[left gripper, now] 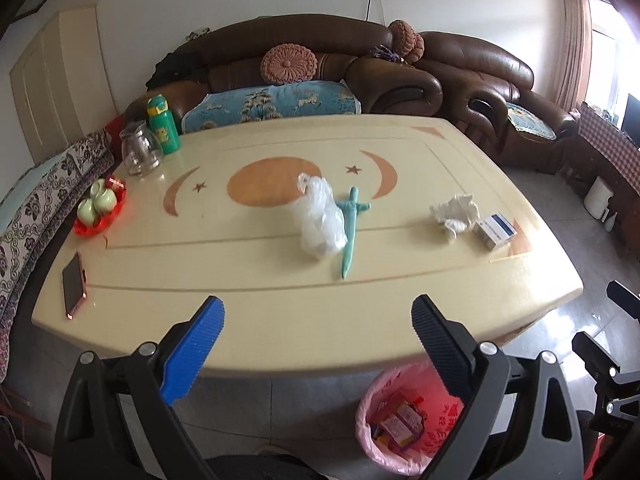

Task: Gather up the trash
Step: 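Raise both tools back over the table toward the remaining trash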

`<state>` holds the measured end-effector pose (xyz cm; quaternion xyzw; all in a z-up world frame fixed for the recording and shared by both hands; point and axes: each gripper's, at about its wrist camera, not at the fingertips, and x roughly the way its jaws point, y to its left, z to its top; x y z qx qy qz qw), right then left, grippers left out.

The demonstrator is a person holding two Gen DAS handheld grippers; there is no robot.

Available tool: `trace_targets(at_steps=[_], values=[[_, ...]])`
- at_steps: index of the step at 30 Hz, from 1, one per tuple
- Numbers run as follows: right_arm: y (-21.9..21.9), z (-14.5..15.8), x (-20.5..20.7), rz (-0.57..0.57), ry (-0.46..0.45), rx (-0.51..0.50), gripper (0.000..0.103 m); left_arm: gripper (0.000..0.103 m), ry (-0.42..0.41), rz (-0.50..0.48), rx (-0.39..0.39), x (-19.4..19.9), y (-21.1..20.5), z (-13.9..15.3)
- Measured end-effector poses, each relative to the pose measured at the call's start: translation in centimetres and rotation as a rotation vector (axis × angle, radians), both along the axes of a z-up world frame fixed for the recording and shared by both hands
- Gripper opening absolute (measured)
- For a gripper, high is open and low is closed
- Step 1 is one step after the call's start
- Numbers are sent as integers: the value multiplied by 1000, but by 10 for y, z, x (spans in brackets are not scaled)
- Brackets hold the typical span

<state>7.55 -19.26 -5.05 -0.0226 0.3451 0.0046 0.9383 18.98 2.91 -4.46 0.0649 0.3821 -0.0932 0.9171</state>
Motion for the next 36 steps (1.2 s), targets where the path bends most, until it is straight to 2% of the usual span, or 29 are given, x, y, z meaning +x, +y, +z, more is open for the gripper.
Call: trace_targets(at_steps=[8,20,28,36], values=[[-8,2,46,18,9,-20,90,93,-1,-23,-1,39,-16,1],[-21,-20,149,67,66,-43,90,93,67,-3,21,131,-27,-27],[-37,-53,212,84,147,-39,90,93,144,-3,53,198,-38,-62],[-77,-89,272,99,273,63,90,93,242,-4,82,254,-46,-106]])
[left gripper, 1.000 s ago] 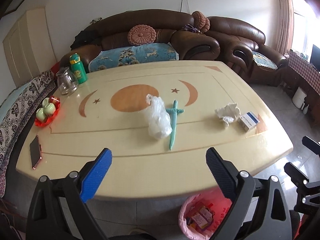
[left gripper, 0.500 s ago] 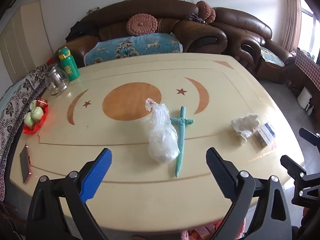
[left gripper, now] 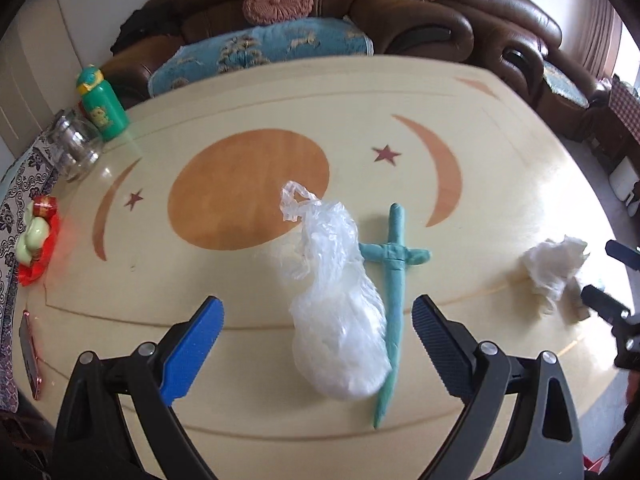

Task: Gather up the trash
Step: 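Grasp the clear plastic bag with the left tool while the right tool grasps the white tissue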

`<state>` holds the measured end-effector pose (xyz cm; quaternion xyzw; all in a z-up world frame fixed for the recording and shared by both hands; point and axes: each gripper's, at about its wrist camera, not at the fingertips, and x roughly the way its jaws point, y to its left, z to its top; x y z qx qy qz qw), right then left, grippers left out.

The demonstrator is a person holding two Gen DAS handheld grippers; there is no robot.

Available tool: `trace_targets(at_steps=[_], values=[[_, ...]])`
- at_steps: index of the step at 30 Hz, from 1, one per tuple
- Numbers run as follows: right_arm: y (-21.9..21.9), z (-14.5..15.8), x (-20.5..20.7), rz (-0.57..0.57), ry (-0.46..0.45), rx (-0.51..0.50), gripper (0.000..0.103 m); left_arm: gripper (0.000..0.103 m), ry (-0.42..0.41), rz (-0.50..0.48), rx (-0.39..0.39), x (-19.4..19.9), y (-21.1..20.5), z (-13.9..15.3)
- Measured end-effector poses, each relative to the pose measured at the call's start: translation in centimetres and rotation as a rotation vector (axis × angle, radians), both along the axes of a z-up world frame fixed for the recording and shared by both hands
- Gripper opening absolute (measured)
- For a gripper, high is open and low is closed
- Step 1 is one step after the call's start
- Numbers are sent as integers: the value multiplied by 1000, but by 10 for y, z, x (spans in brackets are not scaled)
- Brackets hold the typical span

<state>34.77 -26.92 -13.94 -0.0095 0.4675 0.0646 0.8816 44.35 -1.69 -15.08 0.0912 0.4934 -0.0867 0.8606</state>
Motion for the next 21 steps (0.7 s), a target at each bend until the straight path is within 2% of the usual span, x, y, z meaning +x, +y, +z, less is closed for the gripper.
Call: trace_targets(at_steps=[4,9,21], values=[[-8,-20,20,20,64,15,90,93,38,7,0,17,1,-18],[-2,-37,32,59,109,4,90,93,38,7,28,27,0,-29],[15,-56,37,100,112,-79,90,93,93,28,13,45,8,-50]])
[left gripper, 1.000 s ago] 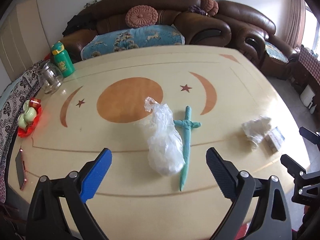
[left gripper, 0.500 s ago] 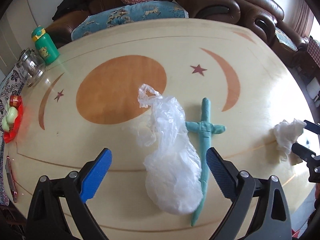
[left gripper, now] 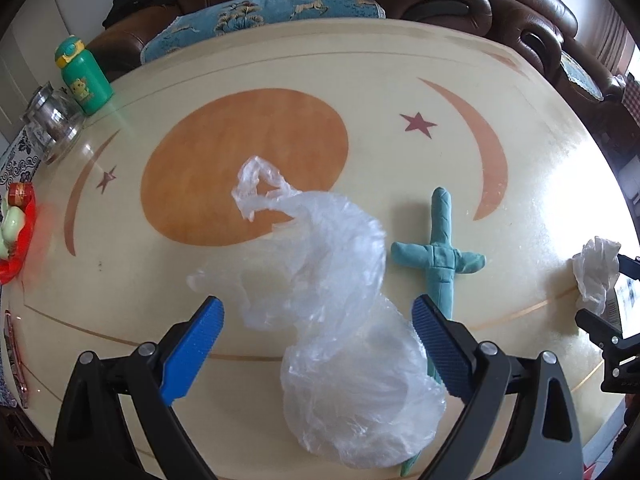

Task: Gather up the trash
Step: 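Grasp the clear plastic bag with the left tool while the right tool grasps the white tissue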

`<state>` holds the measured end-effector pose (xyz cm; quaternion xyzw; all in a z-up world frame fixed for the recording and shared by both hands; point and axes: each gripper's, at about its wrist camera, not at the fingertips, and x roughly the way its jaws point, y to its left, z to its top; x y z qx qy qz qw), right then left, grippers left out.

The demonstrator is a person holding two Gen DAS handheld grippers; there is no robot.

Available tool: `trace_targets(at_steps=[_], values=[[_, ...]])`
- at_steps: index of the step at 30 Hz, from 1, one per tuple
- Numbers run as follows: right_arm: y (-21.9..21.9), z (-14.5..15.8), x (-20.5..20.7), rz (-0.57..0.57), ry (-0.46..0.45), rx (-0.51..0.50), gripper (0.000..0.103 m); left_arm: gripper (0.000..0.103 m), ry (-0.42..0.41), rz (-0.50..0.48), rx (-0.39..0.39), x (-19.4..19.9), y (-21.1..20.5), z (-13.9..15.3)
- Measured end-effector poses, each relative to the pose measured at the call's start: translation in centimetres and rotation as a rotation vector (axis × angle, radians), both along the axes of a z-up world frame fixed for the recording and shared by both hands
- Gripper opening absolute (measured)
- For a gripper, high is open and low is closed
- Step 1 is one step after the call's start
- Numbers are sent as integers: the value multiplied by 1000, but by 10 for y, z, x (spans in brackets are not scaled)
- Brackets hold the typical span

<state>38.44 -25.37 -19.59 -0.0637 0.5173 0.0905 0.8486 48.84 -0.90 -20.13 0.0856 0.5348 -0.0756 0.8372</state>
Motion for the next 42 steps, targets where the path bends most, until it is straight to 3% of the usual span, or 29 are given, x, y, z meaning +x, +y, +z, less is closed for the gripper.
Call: trace_targets(at_steps=[7,8,9,12,13,16,23,26,32,42], values=[[6,-4,-5,14,-19,-63,87,90,25,30,-30,3,5,-7],[8,-5,-6,18,-25,-79,81,85,28,29,-34,2,5,-7],[9,-6,-8,21,-31,-93,69,79,35,26,-36,2,5,-8],[11,-6,-11,22,-50,-144,53,62,48,26,-30,2,4,-12],[10,-6,-11,20,-54,-147,46,62,53,24,-29,2,4,-13],[8,-4,-11,14,-56,-166,34,59,51,30,-31,0,4,-13],[11,-3,-11,20,-65,-182,19,50,36,12,-2,-6,-1,-10],[9,0,-12,12,-63,-130,17,45,33,15,-10,-6,2,-6],[16,5,-15,14,-92,-145,16,31,39,43,-25,-4,13,-3],[25,16,-18,20,-119,-116,16,25,56,68,-76,-4,24,1]])
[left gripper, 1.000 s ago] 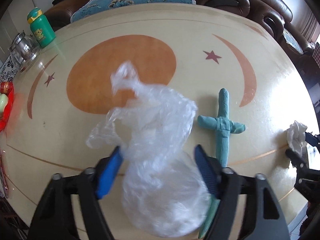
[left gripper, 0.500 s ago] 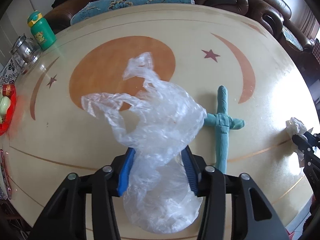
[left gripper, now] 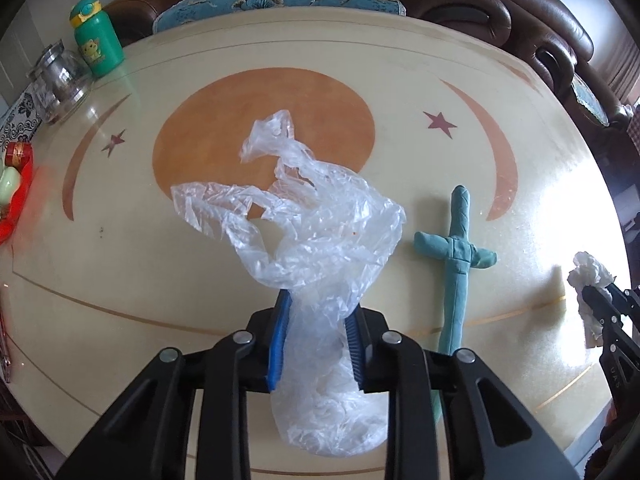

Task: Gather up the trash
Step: 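Grasp the clear plastic bag with the left tool while the right tool grasps the white tissue, then carry the plastic bag and tissue over the wastebasket with both tools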

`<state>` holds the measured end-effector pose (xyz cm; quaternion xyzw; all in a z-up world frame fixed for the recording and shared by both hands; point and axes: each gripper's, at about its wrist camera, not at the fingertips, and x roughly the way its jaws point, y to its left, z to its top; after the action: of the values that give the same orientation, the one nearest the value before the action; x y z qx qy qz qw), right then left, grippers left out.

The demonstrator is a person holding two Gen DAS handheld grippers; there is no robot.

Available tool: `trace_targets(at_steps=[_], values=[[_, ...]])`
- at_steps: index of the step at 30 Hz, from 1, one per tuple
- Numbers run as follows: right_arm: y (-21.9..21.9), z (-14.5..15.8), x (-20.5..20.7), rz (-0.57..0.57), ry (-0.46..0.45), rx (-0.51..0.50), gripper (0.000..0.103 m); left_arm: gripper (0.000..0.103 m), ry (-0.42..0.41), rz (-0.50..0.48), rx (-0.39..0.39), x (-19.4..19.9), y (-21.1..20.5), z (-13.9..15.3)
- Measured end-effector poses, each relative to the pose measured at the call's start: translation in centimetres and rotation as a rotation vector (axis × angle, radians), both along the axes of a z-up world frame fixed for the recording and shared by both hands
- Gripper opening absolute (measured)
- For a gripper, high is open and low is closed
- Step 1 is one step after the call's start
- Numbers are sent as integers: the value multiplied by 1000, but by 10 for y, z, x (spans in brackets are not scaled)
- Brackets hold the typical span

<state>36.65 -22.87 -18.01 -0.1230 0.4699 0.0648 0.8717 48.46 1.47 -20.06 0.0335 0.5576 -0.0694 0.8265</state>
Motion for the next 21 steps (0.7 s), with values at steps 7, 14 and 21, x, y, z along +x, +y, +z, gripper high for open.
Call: trace_targets(at_steps=[7,14,21], values=[[-1,1,-1,-7,-3,15,16,24,-25,0,-25,-4,4,13],[0,15,-8,-9,-30,29,16,24,-95,9,-8,-20,3,38],[7,46,-23,-7,-75,34,16,24,-167,-25,11,-51,-8,73]])
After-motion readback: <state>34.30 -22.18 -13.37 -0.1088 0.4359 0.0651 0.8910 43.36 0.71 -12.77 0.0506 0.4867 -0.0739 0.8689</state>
